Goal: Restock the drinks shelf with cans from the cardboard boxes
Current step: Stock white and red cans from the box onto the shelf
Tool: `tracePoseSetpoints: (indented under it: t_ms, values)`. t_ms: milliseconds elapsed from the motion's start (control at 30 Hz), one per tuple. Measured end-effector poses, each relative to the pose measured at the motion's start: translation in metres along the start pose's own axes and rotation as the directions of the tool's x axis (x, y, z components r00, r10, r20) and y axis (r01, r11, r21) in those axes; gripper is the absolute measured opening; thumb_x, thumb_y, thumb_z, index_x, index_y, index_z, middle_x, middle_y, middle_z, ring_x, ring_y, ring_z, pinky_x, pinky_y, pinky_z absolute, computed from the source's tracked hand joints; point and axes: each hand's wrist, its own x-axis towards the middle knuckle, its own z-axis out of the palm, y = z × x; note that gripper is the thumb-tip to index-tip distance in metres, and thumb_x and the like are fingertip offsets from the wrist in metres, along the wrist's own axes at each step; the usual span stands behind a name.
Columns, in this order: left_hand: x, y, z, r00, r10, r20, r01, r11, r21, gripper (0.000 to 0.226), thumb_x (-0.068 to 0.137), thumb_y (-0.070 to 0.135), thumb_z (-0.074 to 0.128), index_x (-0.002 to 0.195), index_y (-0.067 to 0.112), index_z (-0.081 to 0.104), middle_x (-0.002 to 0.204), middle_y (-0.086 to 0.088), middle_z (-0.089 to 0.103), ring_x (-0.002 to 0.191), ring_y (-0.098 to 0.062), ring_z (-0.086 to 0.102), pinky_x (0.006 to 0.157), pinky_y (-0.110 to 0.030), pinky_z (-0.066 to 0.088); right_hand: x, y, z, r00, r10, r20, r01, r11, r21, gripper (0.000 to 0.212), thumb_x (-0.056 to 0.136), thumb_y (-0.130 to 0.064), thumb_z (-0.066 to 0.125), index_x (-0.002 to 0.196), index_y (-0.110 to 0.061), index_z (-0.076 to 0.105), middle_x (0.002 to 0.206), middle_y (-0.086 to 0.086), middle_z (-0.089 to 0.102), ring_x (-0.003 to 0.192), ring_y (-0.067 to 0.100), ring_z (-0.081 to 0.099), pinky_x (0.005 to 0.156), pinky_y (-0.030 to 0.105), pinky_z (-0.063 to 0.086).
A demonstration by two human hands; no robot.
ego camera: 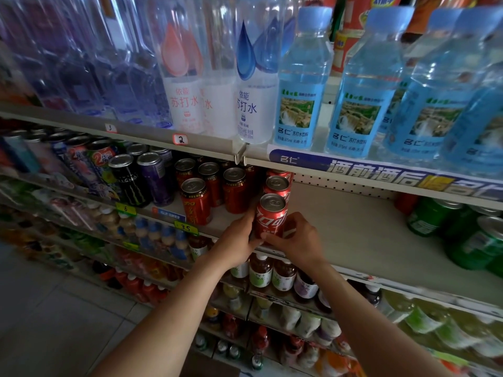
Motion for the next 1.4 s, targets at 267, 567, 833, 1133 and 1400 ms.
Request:
tracePoseSetpoints:
  t_ms: [267, 567, 833, 1133, 1400]
  values:
    - [-0.002, 0.000, 0.004, 0.999, -0.031, -0.007, 0.031, 0.998, 0.046, 0.081, 0.093, 0.026, 0.063, 0.155, 0.027, 0.011, 0.147, -0.008, 0.045, 0.133, -0.024, 0.046, 0.109, -0.038, 0.041, 0.001, -0.002, 0.000, 1.000, 0.004, 0.014, -0.003, 0.998, -0.064, 0.062, 0.067, -0.054, 0.084, 0.112, -0.019, 0.060, 0.094, -0.012, 0.063, 0.075, -0.002, 0.059, 0.060, 0.009, 0.042]
    - [-0.005, 0.000, 0.001, 1.000, -0.008, -0.002, 0.008, 1.000, 0.012, 0.081, 0.094, 0.028, 0.061, 0.155, 0.029, 0.008, 0.152, -0.006, 0.041, 0.138, -0.023, 0.041, 0.109, -0.033, 0.036, -0.004, -0.004, 0.002, 0.999, 0.038, 0.018, -0.037, 0.996, -0.084, 0.066, 0.066, -0.055, 0.084, 0.114, -0.018, 0.058, 0.102, -0.005, 0.068, 0.086, 0.010, 0.066, 0.065, 0.017, 0.048]
    - [-0.061, -0.033, -0.007, 0.891, -0.006, -0.455, -0.053, 0.992, -0.117, 0.041, 0.095, 0.026, 0.061, 0.134, 0.021, 0.051, 0.108, 0.011, 0.064, 0.098, -0.003, 0.061, 0.084, -0.021, 0.052, -0.077, -0.048, 0.002, 0.881, -0.378, -0.286, 0.344, 0.925, -0.164, 0.030, 0.081, -0.031, 0.078, 0.094, -0.014, 0.056, 0.090, -0.004, 0.057, 0.073, 0.009, 0.052, 0.061, 0.023, 0.043]
    - [-0.230, -0.169, 0.087, 0.691, -0.681, -0.243, 0.626, 0.731, -0.271, 0.020, 0.086, 0.020, 0.069, 0.106, 0.019, 0.065, 0.085, 0.004, 0.069, 0.078, -0.018, 0.067, 0.078, -0.033, 0.056, -0.123, 0.034, 0.156, 0.571, -0.113, 0.813, 0.260, 0.964, -0.049, 0.013, 0.086, -0.015, 0.071, 0.083, -0.016, 0.059, 0.067, -0.012, 0.058, 0.060, -0.003, 0.057, 0.058, 0.022, 0.044]
    - [-0.373, -0.237, 0.241, 0.261, -0.965, -0.039, 0.870, 0.252, -0.424, 0.011, 0.079, 0.019, 0.074, 0.086, 0.015, 0.066, 0.063, 0.017, 0.060, 0.064, 0.013, 0.054, 0.069, -0.026, 0.042, -0.196, 0.179, 0.291, 0.161, 0.204, 0.966, 0.352, 0.902, -0.249, 0.023, 0.091, -0.009, 0.065, 0.081, -0.028, 0.055, 0.076, -0.015, 0.054, 0.077, -0.001, 0.060, 0.069, 0.023, 0.042]
